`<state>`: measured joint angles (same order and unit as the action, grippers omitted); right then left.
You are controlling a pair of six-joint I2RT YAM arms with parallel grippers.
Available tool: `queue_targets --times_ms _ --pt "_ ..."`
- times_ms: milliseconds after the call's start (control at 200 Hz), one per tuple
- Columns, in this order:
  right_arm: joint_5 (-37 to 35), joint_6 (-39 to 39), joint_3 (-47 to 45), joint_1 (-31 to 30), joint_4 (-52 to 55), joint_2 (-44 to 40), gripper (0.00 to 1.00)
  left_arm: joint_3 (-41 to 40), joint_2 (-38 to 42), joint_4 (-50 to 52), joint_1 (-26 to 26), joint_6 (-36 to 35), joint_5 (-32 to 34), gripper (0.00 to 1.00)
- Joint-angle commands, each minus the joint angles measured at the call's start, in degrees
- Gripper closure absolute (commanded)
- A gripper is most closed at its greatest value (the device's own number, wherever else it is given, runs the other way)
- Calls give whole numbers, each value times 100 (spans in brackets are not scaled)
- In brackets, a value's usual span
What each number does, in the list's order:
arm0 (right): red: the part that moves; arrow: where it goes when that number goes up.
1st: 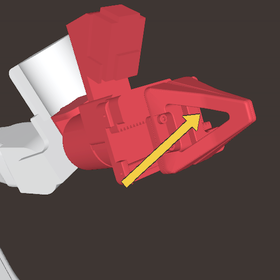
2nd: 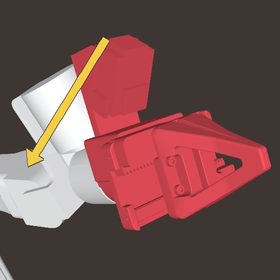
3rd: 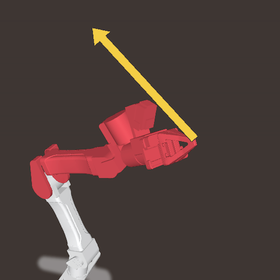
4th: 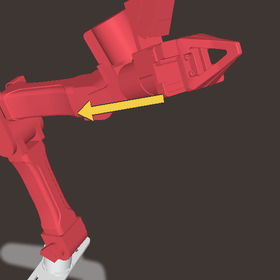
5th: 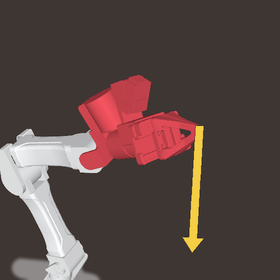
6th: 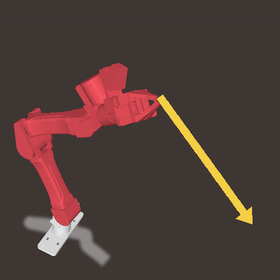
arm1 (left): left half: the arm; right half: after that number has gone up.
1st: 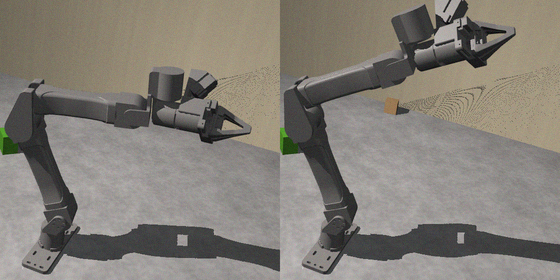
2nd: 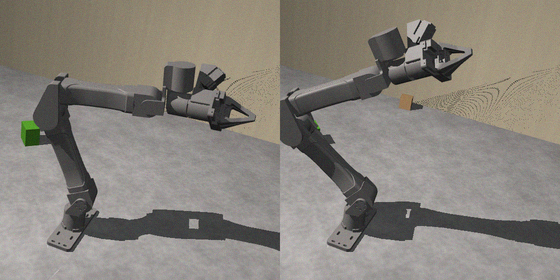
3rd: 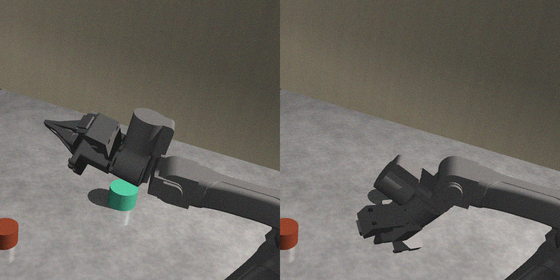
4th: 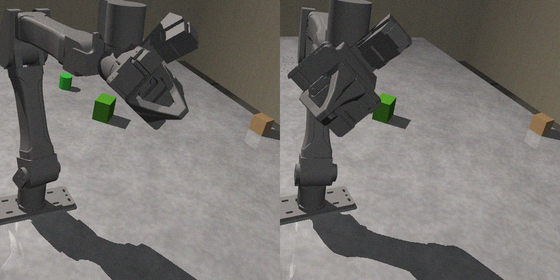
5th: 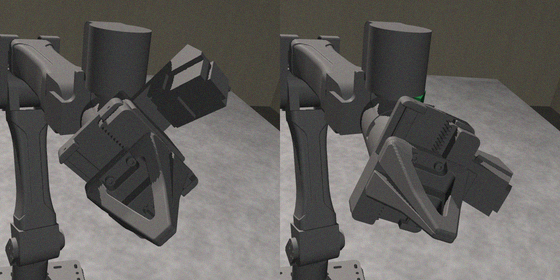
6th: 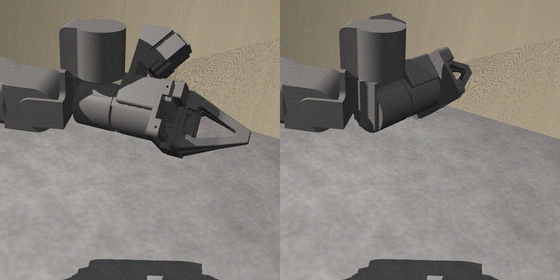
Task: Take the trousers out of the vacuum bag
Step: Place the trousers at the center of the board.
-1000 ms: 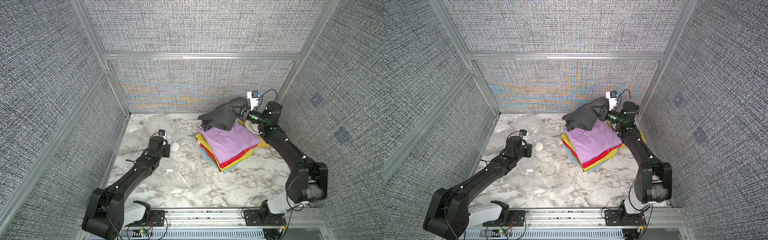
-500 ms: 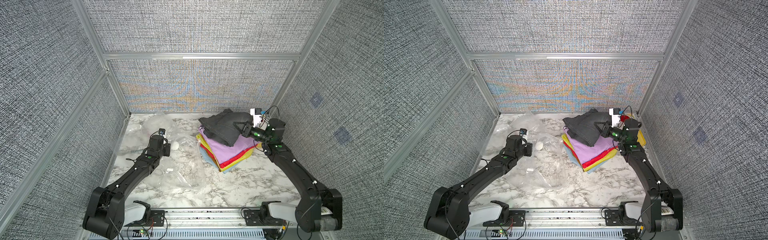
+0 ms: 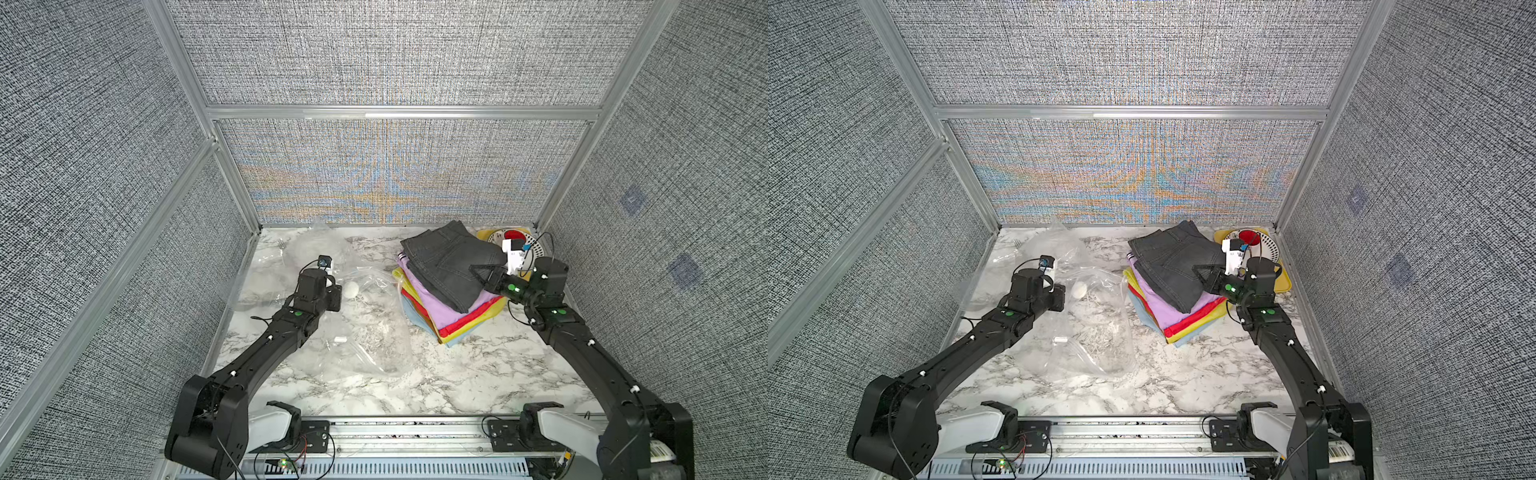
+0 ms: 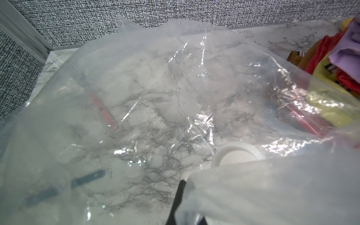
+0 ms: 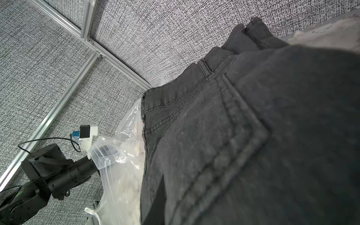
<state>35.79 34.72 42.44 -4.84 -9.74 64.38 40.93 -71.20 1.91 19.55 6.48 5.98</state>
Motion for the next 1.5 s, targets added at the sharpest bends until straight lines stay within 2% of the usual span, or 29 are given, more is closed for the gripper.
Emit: queue_targets --times_ms 0,125,295,591,791,851,936,1031,1196,1291,1386,1497 --pt "-404 470 -108 -221 -35 -138 100 64 8 72 -4 28 -84 100" --pt "-967 593 -312 -504 -11 -249 100 73 -7 72 -4 40 -154 100" --pt "-1163 743 -478 -525 67 -276 100 135 11 168 -4 3 -211 100" --pt "-1721 568 -465 -522 891 -478 100 160 50 178 -4 2 -270 100" --pt "-2129 320 -337 -518 1601 -323 100 299 -75 169 -4 -6 -384 100" --pt "-2089 245 -306 -522 1700 -294 88 365 -111 169 -6 -16 -434 100" --pt "-2015 101 -219 -519 1867 -314 64 478 -164 178 -4 -42 -488 100" --pt "-2286 -294 74 -523 2440 -446 53 669 -227 203 -4 -77 -526 100" --pt "-3490 -1001 806 -522 3750 -944 46 1164 -395 320 -6 -130 -459 100" --pt "-3991 -1175 1045 -519 4051 -1240 45 1468 -551 395 -4 -123 -313 100" --pt "-4133 -1278 1148 -519 3974 -1457 45 1701 -685 441 -7 -81 -141 100" --pt "-3953 -1357 1267 -524 3789 -1380 47 1931 -795 550 -4 -68 13 100"
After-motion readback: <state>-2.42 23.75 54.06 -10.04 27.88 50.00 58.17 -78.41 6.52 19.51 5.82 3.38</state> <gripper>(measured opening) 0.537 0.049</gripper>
